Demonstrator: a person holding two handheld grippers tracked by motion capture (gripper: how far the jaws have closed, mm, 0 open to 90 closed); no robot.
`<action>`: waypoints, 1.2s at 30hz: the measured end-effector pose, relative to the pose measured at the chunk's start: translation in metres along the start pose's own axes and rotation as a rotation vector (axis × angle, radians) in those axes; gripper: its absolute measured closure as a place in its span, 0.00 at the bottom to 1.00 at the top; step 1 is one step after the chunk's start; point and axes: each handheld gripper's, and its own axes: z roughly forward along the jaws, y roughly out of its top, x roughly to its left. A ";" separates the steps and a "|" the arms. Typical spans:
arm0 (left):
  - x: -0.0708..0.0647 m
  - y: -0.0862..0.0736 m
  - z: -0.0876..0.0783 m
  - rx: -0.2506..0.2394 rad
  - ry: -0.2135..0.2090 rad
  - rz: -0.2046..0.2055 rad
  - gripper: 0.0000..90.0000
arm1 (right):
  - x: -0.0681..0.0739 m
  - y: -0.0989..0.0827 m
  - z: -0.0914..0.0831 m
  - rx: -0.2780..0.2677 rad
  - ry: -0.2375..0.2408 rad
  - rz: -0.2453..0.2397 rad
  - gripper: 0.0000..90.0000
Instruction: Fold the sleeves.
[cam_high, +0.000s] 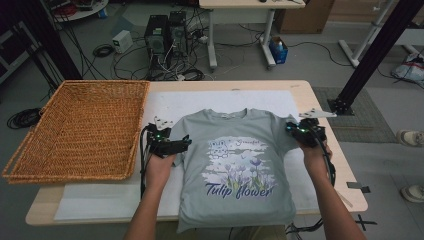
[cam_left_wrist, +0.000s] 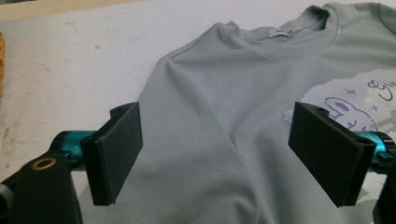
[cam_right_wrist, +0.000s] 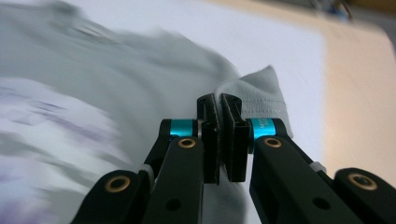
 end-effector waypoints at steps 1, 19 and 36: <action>0.000 0.000 0.000 0.000 0.000 0.000 0.20 | 0.010 0.007 0.004 -0.004 0.038 -0.025 0.96; -0.007 -0.030 0.007 0.053 0.124 -0.042 0.29 | -0.009 -0.023 -0.011 -0.050 0.071 0.115 0.59; 0.008 -0.039 0.028 0.132 0.234 -0.108 0.95 | -0.020 -0.038 -0.026 -0.072 0.080 0.122 0.59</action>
